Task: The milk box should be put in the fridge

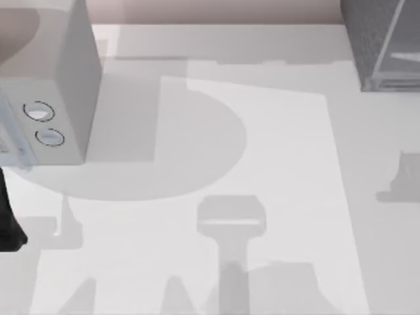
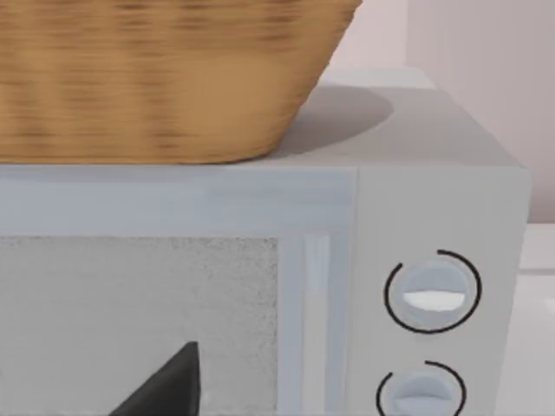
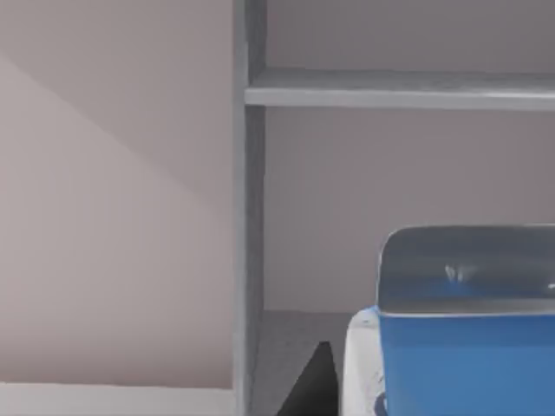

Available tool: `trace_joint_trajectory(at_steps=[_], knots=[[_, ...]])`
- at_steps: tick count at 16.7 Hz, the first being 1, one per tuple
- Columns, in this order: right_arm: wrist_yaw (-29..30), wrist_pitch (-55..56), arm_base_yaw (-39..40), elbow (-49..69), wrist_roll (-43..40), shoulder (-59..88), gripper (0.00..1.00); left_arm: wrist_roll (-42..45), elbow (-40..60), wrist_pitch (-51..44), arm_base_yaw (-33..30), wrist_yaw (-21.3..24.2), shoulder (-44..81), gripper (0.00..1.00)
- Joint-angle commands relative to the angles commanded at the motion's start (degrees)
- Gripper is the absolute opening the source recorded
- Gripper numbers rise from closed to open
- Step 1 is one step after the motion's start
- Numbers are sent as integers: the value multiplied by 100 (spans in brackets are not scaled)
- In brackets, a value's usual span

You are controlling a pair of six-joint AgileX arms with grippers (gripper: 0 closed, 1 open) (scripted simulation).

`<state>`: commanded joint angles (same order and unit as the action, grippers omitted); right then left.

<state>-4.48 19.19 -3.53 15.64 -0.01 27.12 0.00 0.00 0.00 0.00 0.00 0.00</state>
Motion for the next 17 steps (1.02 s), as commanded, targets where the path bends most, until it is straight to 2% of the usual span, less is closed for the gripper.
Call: trace_joint_trajectory(at_steps=[10,14,17], knots=[[-695,3389,-838,2761,28,6869,0,0,0,0,0,0,0,100],[-893,4372,-1095,3558,61,8745,0,0,0,0,0,0,0,100],[-986,4819,-1210,3920,79,9524,0,0,0,0,0,0,0,100]])
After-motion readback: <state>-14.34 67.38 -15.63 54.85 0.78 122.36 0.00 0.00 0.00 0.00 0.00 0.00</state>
